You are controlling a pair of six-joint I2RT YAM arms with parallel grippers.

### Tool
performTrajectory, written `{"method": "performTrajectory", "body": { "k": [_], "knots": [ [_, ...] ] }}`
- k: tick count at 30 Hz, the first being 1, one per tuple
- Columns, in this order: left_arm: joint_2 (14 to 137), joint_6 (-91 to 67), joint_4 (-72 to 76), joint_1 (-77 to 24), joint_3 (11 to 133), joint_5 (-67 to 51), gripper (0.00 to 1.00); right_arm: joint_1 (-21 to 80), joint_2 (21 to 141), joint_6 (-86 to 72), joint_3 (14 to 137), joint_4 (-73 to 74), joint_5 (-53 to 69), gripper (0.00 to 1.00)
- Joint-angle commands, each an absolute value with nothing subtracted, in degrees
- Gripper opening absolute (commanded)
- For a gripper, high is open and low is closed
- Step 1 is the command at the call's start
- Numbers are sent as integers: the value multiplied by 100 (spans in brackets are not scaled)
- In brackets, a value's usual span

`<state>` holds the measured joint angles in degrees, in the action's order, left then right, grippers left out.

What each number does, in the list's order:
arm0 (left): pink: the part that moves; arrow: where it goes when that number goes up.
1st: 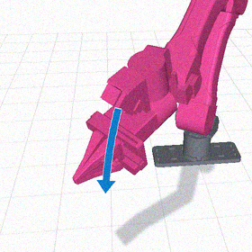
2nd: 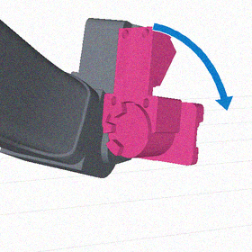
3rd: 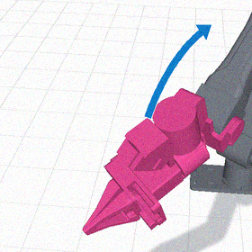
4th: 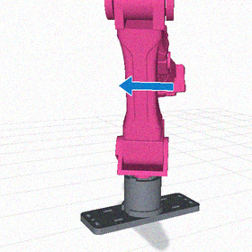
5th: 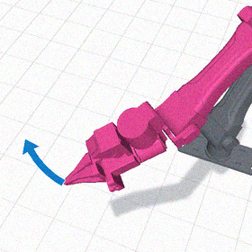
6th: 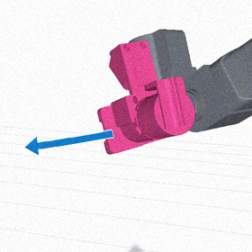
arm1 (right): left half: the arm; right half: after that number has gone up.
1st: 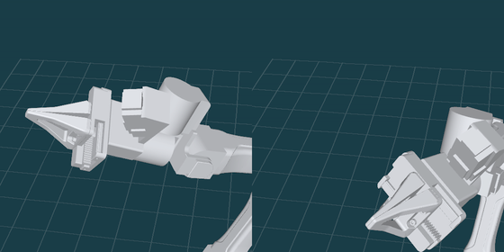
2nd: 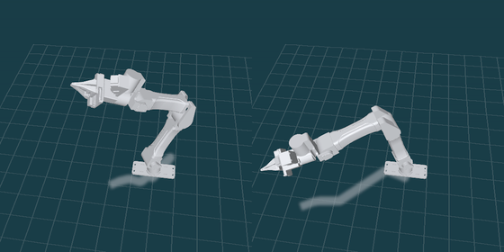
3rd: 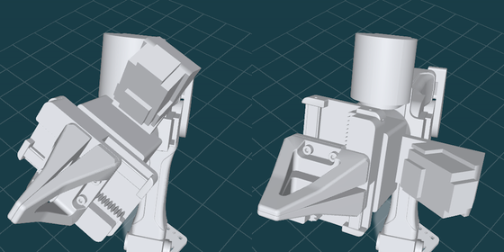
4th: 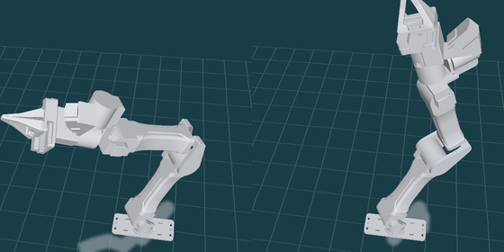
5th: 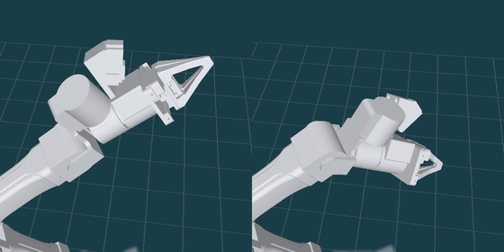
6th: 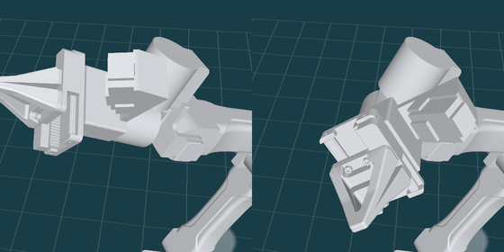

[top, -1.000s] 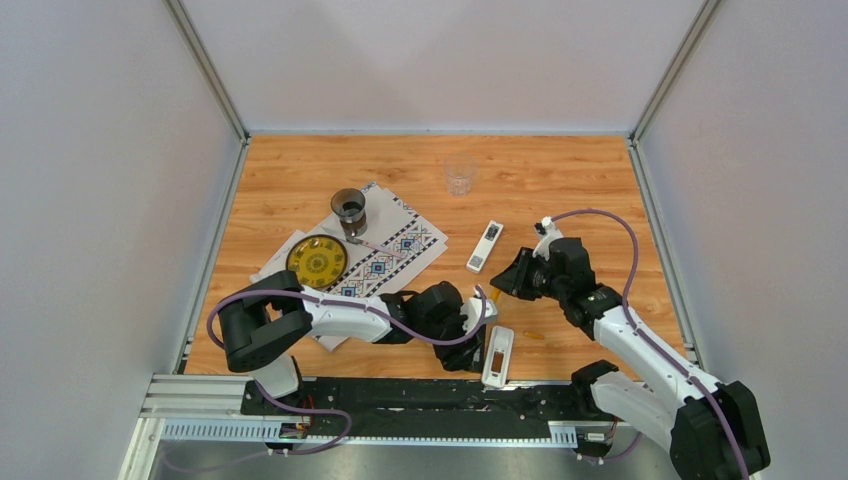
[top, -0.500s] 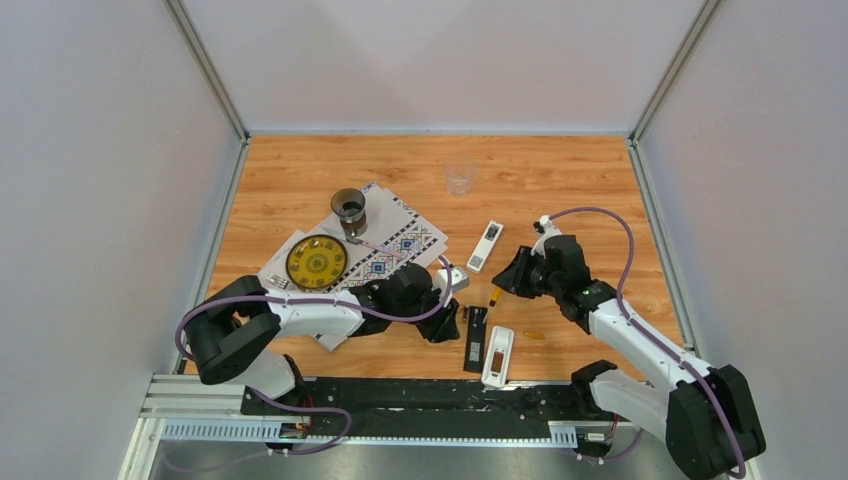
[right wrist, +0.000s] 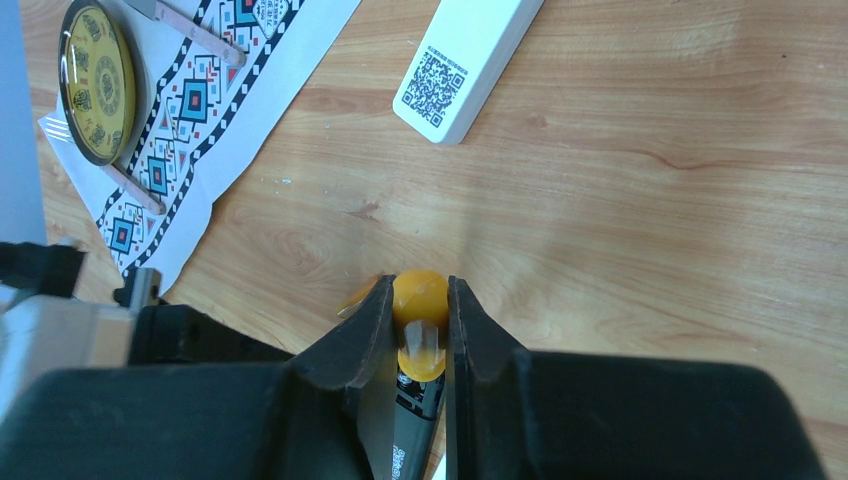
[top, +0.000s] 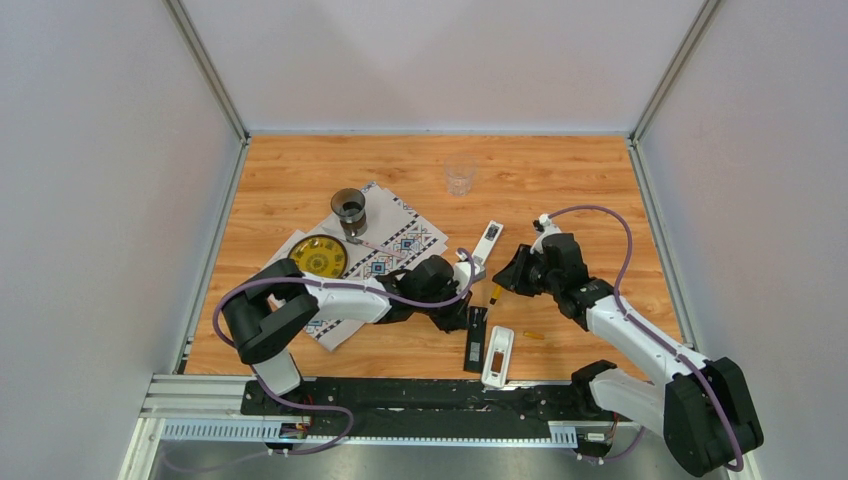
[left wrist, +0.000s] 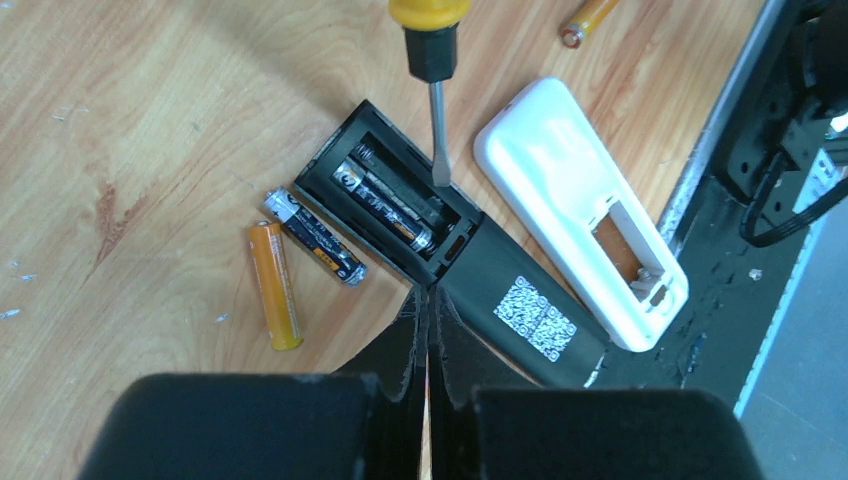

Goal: Unload the batteries from the remote control

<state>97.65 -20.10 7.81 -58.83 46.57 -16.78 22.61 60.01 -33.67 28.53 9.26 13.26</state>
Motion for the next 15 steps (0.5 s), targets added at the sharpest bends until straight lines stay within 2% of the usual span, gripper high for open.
{"method": "performTrajectory", "body": {
  "k": [1, 15],
  "knots": [
    [9896, -1758, 440, -5871, 4843, -1407, 0, 2233, 5976, -3313, 3129, 721, 1169, 0],
    [10204, -1749, 308, -5836, 5036, -396, 0, 2241, 6460, -3349, 3182, 475, 1248, 0]
  ]
}}
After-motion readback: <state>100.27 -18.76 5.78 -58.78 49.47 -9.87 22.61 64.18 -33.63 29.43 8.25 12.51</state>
